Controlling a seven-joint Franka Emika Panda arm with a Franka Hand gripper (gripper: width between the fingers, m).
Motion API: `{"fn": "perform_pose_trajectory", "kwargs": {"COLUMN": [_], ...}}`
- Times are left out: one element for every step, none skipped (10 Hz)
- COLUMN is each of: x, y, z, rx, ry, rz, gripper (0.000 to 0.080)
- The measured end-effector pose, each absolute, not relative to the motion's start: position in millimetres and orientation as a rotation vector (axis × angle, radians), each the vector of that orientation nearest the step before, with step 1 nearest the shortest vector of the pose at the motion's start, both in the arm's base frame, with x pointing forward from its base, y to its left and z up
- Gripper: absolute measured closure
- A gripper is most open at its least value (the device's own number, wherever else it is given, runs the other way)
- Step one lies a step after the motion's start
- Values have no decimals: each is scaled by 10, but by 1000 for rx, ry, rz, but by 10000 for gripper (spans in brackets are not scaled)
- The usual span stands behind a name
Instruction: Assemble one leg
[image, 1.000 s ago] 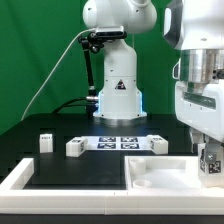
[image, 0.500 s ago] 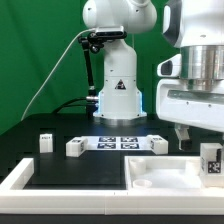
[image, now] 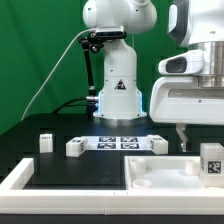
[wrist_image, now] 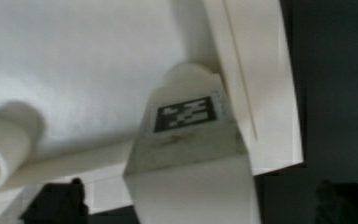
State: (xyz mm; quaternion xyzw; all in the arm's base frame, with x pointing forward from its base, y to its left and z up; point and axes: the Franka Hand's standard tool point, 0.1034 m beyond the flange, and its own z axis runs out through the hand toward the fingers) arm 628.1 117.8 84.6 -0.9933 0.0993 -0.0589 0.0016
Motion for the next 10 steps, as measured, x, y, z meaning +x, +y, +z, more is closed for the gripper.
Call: {"fn": "perform_pose_trajectory", "kwargs": {"x": [6288, 6290, 6291, 6295, 6294, 6293, 6293, 6293, 6293, 6292], "y": [1158, 1164, 1158, 1130, 1130, 1126, 1123, 1123, 1123, 1123], "z": [850, 855, 855, 853, 850, 848, 847, 846, 847, 844], "rx": [-3132, -3143, -3149, -3159, -3159, -3160, -3160, -3160, -3160, -3160], "ry": [184, 61, -27, -182, -137, -136, -136, -136, -136, -131], "rz": [-188, -189, -189, -189, -188, -188, -188, -188, -188, -187], "gripper": [150, 150, 150, 150, 150, 165, 165, 336, 508, 508]}}
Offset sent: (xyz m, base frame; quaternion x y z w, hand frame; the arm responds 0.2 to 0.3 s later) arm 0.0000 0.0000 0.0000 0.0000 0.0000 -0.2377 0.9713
